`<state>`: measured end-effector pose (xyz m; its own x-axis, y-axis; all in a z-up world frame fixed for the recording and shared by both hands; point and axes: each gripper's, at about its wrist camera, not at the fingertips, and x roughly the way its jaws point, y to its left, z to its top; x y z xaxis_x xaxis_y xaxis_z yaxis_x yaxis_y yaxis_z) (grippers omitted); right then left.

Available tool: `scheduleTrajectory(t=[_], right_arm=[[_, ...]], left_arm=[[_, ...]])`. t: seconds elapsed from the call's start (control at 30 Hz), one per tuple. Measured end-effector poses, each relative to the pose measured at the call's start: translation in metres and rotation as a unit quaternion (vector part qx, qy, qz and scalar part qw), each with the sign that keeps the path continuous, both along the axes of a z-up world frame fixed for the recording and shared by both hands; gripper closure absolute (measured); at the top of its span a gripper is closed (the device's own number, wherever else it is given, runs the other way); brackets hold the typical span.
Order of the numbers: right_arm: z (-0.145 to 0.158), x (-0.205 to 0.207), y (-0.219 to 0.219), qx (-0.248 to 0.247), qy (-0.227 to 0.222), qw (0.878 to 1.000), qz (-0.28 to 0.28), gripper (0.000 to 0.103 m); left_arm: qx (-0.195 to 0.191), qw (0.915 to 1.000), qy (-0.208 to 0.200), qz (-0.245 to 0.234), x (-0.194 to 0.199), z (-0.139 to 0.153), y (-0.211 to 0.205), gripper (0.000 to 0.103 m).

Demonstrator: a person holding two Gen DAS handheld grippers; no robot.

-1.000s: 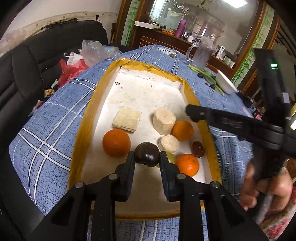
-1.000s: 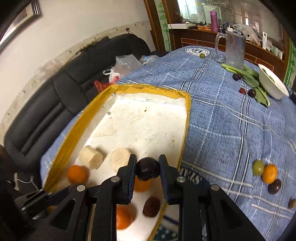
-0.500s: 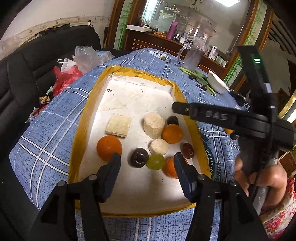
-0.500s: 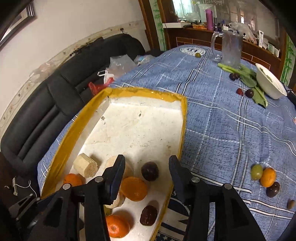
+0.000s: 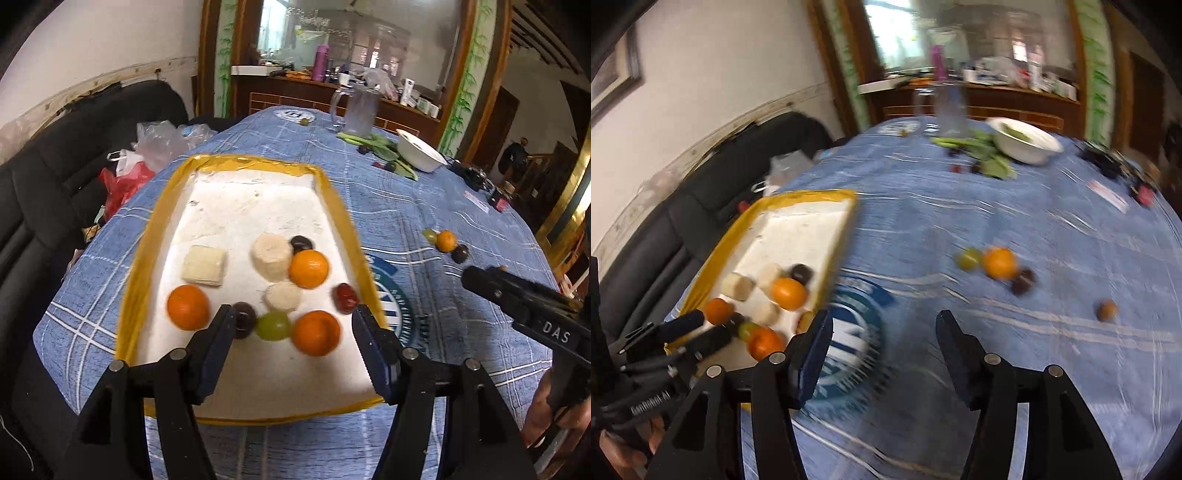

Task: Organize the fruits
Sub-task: 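Move both grippers back to the remaining fruits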

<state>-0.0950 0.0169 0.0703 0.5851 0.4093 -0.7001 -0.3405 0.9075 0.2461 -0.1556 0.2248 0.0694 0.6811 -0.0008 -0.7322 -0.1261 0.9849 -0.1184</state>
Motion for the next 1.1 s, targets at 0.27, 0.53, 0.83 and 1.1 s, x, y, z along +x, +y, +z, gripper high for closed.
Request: scheduleTrajectory(t=[0.27,0.53,0.83,1.1], right_arm=[[-0.007,-0.011,-0.043,0.02,0.01,0.999,-0.044,0.04],[-0.009,-0.02,-0.057,0.03,0.004,0.999,-0.045,0.039],[-0.014,-0.023,-0.09,0.059,0.016,0.996,-0.071,0.037],[-0.024,-0.021,-0.106,0.07,0.036,0.994,-0.081,0.036]], left_arm=[[0.029,0.9993,-0.002,-0.026,-0.002,0.008,-0.031,0.038],[0.046,0.9986,0.002,-0.027,-0.004,0.011,-0.048,0.035],[0.06,0.997,0.014,-0.048,-0.001,0.008,-0.075,0.035],[0.061,0.9957,0.03,-0.062,0.005,0.001,-0.089,0.032]])
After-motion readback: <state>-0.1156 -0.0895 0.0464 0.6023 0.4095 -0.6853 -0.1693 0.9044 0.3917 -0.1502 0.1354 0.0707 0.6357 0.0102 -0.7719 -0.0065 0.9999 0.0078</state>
